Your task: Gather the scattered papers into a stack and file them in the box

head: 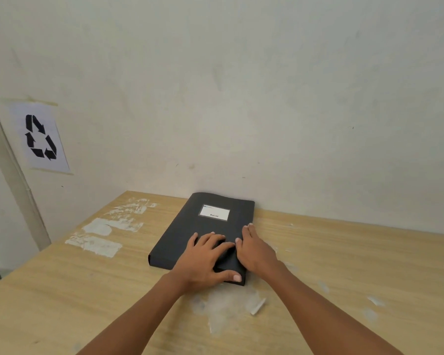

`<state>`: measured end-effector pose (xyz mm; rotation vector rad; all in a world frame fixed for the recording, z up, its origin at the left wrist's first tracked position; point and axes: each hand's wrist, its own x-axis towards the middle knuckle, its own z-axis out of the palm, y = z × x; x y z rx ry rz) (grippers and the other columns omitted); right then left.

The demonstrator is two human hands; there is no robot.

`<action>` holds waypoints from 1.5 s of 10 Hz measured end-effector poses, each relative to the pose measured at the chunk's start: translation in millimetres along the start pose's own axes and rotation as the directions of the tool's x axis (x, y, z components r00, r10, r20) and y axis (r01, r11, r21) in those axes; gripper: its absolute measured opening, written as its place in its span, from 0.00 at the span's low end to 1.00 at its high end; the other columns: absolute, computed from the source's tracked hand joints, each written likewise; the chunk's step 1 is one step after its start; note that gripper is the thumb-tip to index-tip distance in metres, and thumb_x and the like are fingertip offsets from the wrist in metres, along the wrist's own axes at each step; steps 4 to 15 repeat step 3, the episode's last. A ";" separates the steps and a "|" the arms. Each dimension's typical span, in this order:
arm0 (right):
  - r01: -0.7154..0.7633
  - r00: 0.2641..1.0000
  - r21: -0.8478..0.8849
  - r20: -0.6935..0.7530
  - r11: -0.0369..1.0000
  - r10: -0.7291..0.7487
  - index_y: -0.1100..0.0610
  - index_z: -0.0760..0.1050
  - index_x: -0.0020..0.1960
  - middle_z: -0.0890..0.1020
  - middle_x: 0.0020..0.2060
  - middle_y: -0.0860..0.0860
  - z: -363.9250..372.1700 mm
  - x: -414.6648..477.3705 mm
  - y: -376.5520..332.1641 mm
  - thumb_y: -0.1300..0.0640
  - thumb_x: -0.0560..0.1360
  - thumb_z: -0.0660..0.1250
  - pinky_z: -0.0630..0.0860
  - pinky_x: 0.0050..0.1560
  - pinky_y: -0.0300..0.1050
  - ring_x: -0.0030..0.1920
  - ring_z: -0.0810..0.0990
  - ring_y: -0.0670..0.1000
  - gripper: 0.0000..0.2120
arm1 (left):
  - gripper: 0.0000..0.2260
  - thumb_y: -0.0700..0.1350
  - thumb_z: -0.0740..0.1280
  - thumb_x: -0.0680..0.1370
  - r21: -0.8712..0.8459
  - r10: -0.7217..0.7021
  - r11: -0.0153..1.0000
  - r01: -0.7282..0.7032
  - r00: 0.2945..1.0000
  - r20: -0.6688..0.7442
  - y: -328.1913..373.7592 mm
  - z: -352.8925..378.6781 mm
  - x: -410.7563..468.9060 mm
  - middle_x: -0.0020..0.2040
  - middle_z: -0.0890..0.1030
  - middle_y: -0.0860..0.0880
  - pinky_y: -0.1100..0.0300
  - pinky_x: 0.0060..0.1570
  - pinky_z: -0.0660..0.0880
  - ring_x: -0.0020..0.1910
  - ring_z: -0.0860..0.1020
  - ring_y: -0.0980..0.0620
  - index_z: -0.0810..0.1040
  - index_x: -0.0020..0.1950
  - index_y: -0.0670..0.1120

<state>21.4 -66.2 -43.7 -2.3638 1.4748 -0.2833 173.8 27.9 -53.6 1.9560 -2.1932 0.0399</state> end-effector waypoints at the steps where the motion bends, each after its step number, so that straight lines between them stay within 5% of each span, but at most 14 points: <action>1: 0.020 0.995 0.095 0.093 0.995 -0.029 0.57 0.44 0.81 0.43 0.81 0.51 -10.8 3.5 7.2 0.46 0.84 0.49 0.60 0.76 0.55 0.79 0.57 0.57 0.31 | 0.41 0.78 0.53 0.73 -0.010 -0.026 1.000 0.027 0.999 0.045 3.7 -5.3 0.5 0.81 0.60 0.54 0.38 0.79 0.44 0.83 0.52 0.48 0.59 0.81 0.59; 2: 0.049 0.992 0.175 0.110 0.983 -0.069 0.54 0.45 0.82 0.49 0.81 0.49 -28.1 -9.6 21.5 0.44 0.83 0.52 0.59 0.77 0.55 0.80 0.56 0.54 0.32 | 0.42 0.79 0.55 0.71 -0.031 -0.042 0.998 0.046 0.992 0.122 10.0 -21.2 2.7 0.80 0.61 0.53 0.34 0.78 0.44 0.82 0.53 0.47 0.61 0.80 0.57; 3: 0.073 0.997 0.080 0.034 0.994 -0.076 0.52 0.48 0.82 0.53 0.81 0.49 -53.2 -30.5 38.0 0.44 0.83 0.53 0.63 0.74 0.56 0.78 0.60 0.55 0.31 | 0.41 0.78 0.55 0.72 0.027 -0.039 0.999 0.035 0.987 0.158 20.0 -44.4 13.4 0.79 0.64 0.51 0.33 0.78 0.48 0.81 0.57 0.47 0.63 0.79 0.56; 15: 0.073 0.997 0.080 0.034 0.994 -0.076 0.52 0.48 0.82 0.53 0.81 0.49 -53.2 -30.5 38.0 0.44 0.83 0.53 0.63 0.74 0.56 0.78 0.60 0.55 0.31 | 0.41 0.78 0.55 0.72 0.027 -0.039 0.999 0.035 0.987 0.158 20.0 -44.4 13.4 0.79 0.64 0.51 0.33 0.78 0.48 0.81 0.57 0.47 0.63 0.79 0.56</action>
